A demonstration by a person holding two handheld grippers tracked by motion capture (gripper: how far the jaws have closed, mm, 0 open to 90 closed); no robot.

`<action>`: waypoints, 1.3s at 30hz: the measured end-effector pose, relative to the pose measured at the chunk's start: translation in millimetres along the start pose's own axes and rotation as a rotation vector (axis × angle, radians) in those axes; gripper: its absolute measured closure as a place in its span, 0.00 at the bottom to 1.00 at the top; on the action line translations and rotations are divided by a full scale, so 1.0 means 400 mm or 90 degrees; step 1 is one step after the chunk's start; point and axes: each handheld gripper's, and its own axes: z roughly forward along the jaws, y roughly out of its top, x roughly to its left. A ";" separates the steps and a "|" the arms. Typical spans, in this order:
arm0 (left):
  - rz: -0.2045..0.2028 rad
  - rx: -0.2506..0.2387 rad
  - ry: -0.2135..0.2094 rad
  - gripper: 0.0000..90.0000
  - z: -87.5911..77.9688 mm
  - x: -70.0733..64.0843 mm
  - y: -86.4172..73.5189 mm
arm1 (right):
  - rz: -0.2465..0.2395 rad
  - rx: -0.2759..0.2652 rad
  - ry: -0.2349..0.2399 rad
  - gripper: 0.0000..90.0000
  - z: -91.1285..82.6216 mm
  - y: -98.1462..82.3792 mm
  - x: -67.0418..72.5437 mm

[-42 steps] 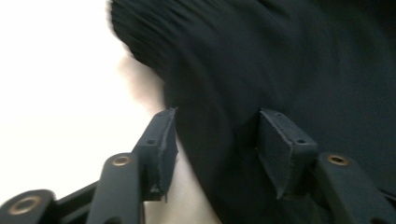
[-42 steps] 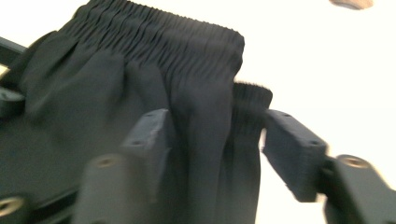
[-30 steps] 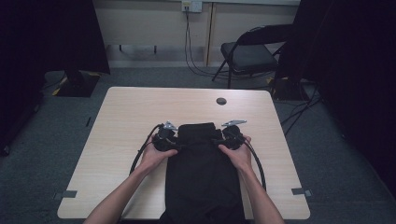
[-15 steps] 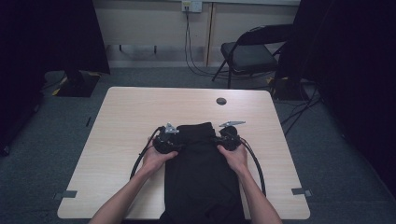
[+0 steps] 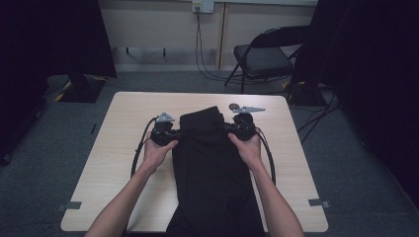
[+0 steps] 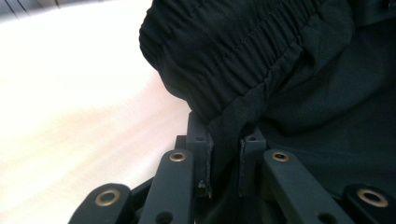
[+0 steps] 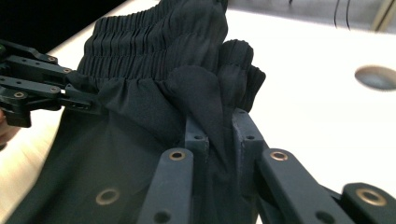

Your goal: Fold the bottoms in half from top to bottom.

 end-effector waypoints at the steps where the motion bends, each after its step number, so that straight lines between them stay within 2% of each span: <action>1: 0.003 -0.010 0.006 0.89 -0.016 0.005 0.017 | -0.002 -0.007 0.001 0.88 -0.003 0.017 0.005; 7: 0.005 -0.062 0.032 0.89 -0.091 0.035 0.108 | -0.019 -0.054 0.018 0.88 -0.019 0.127 0.036; 11: 0.007 -0.098 0.048 0.90 -0.145 0.056 0.192 | -0.034 -0.083 0.020 0.88 -0.034 0.217 0.058; 12: 0.001 -0.104 0.050 0.90 -0.154 0.057 0.210 | -0.042 -0.090 0.016 0.88 -0.040 0.250 0.065; 15: 0.008 -0.151 0.055 0.90 -0.208 0.052 0.295 | -0.055 -0.119 0.003 0.88 -0.062 0.326 0.085; 17: 0.024 -0.178 0.058 0.90 -0.245 0.048 0.347 | -0.068 -0.148 0.001 0.88 -0.096 0.383 0.098; 19: 0.040 -0.200 0.063 0.90 -0.278 0.035 0.390 | -0.076 -0.172 0.002 0.88 -0.126 0.424 0.107; 21: 0.047 -0.216 0.060 0.90 -0.300 0.022 0.408 | -0.090 -0.198 0.003 0.88 -0.162 0.461 0.123; 22: 0.052 -0.216 0.058 0.90 -0.307 0.018 0.408 | -0.094 -0.202 0.008 0.88 -0.171 0.466 0.127; 24: 0.048 -0.213 0.040 0.90 -0.308 0.010 0.382 | -0.100 -0.199 0.016 0.88 -0.187 0.454 0.132; 25: 0.051 -0.204 0.039 0.90 -0.305 0.006 0.368 | -0.098 -0.192 0.023 0.88 -0.189 0.439 0.132; 26: 0.053 -0.187 0.031 0.90 -0.297 -0.005 0.337 | -0.100 -0.184 0.026 0.88 -0.189 0.424 0.132; 28: 0.058 -0.174 0.015 0.90 -0.291 -0.017 0.303 | -0.100 -0.153 0.033 0.88 -0.187 0.370 0.132; 30: 0.064 -0.166 -0.009 0.90 -0.292 -0.036 0.258 | -0.094 -0.137 0.050 0.88 -0.191 0.318 0.127; 31: 0.059 -0.160 -0.022 0.90 -0.293 -0.045 0.238 | -0.093 -0.128 0.053 0.88 -0.194 0.298 0.125; 33: 0.061 -0.153 -0.044 0.90 -0.300 -0.075 0.200 | -0.091 -0.117 0.073 0.88 -0.210 0.242 0.127; 35: 0.066 -0.147 -0.068 0.89 -0.309 -0.112 0.164 | -0.094 -0.101 0.073 0.88 -0.228 0.205 0.135; 39: 0.070 -0.135 -0.110 0.89 -0.330 -0.182 0.103 | -0.087 -0.094 0.103 0.87 -0.288 0.126 0.149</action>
